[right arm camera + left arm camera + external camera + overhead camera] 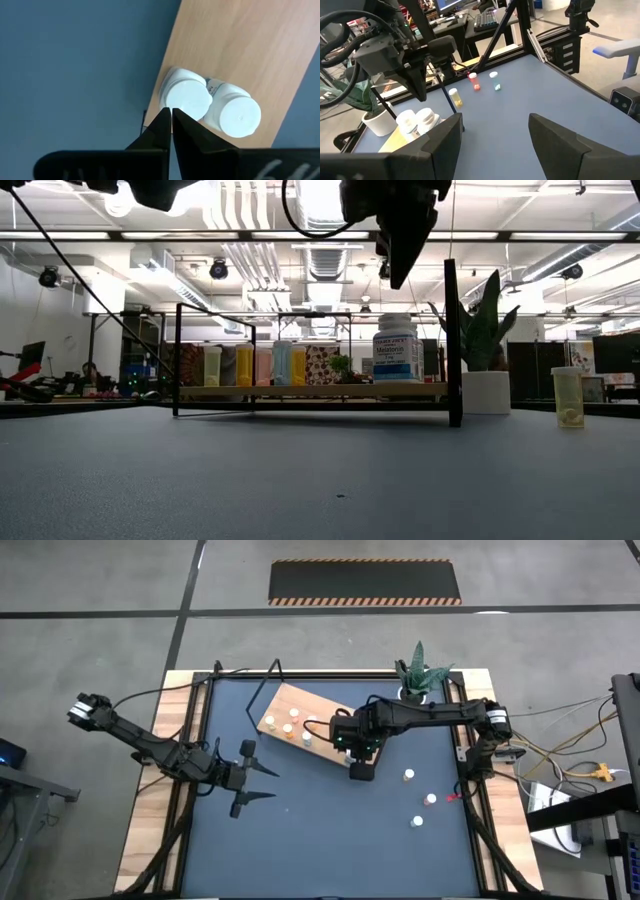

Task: Pick and place medicine bottles onto shelf by color
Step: Put the yellow pill bottle on the shelf

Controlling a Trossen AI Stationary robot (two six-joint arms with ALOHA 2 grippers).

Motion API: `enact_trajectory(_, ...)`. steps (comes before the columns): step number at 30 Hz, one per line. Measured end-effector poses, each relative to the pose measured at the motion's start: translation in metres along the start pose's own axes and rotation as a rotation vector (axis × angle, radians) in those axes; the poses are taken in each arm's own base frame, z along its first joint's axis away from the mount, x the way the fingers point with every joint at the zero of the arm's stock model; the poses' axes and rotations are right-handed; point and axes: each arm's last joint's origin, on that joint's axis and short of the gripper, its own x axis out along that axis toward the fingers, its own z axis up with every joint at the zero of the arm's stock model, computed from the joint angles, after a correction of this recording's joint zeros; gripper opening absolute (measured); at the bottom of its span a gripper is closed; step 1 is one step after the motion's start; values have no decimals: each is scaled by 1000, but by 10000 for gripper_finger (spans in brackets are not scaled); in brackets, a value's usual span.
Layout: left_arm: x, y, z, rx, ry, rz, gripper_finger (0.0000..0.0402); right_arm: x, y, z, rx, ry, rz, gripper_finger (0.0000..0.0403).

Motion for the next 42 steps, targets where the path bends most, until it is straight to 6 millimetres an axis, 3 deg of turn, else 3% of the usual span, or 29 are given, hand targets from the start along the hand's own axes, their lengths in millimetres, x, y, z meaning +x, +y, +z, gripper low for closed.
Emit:
enact_trajectory(15, 0, 0, 0, 0, 0, 0, 212, 0, 0, 0, 4, -1, -3, 9)
enact_trajectory(26, 0, 0, 0, 0, 0, 0, 212, -4, -4, -3, 51, 0, -113, 9)
enact_trajectory(42, 0, 0, 0, 0, 0, 0, 212, -8, -30, -9, 123, 46, -229, 9)
